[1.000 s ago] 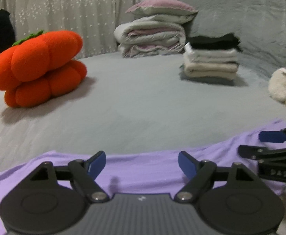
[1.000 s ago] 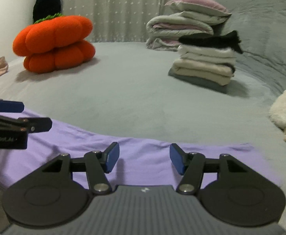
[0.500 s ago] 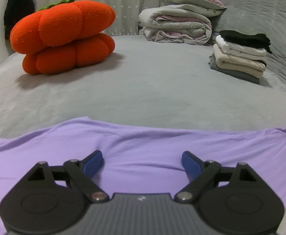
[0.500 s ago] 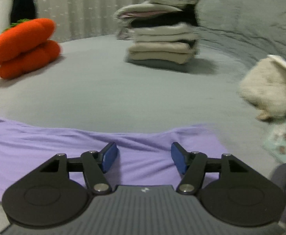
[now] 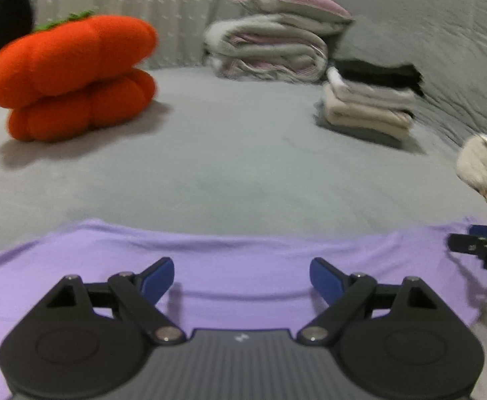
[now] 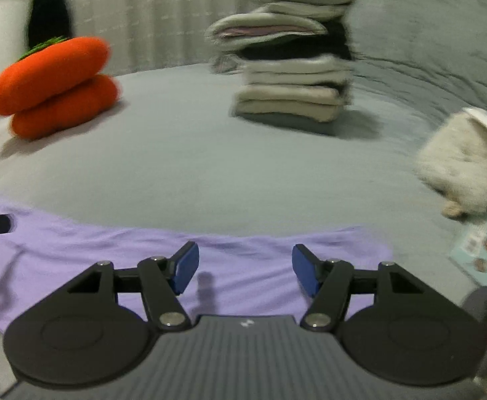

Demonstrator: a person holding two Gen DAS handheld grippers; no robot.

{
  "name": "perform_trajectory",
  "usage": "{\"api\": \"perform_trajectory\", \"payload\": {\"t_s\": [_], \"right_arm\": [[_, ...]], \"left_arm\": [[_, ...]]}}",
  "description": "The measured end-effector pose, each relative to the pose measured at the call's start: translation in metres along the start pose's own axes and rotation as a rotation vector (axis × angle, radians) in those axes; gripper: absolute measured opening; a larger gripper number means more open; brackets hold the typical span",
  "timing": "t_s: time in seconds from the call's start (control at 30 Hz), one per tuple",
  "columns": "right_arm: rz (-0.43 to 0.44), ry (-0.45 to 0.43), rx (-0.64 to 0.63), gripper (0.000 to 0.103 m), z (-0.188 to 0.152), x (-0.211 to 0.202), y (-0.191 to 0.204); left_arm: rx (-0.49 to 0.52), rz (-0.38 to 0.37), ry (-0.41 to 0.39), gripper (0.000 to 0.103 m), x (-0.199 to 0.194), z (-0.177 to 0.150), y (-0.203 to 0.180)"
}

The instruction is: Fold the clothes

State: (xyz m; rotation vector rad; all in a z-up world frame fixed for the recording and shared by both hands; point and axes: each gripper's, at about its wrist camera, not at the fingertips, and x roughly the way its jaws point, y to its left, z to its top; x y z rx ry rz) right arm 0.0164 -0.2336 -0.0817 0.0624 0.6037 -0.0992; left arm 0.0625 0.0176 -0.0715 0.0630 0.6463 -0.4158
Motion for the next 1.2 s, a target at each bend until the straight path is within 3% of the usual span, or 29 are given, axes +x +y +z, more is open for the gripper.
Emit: {"api": "perform_trajectory", "payload": {"t_s": [0.1, 0.2, 0.53, 0.63, 0.83, 1.0, 1.2], "right_arm": [[0.049, 0.039, -0.004, 0.065, -0.008, 0.005, 0.011], [0.026, 0.03, -0.03, 0.066, -0.012, 0.008, 0.01], [-0.079, 0.032, 0.073, 0.066, -0.01, 0.004, -0.047], [-0.066, 0.035, 0.088, 0.066, -0.008, -0.002, -0.045], [0.058, 0.022, -0.027, 0.066, -0.006, -0.007, 0.013], [0.184, 0.045, -0.187, 0.066, -0.016, -0.009, 0.074], [0.28, 0.083, -0.281, 0.066, -0.006, -0.007, 0.095]], "left_arm": [[0.036, 0.003, 0.022, 0.089, 0.007, -0.006, -0.005], [0.058, 0.017, 0.023, 0.089, 0.007, -0.011, -0.004], [0.011, 0.021, 0.019, 0.089, -0.017, -0.022, 0.028], [0.004, 0.008, 0.013, 0.089, -0.025, -0.027, 0.035], [-0.008, -0.017, 0.002, 0.088, -0.041, -0.036, 0.048], [0.088, -0.034, 0.018, 0.088, -0.05, -0.052, 0.032], [0.126, -0.092, 0.01, 0.087, -0.069, -0.056, 0.032]]}}
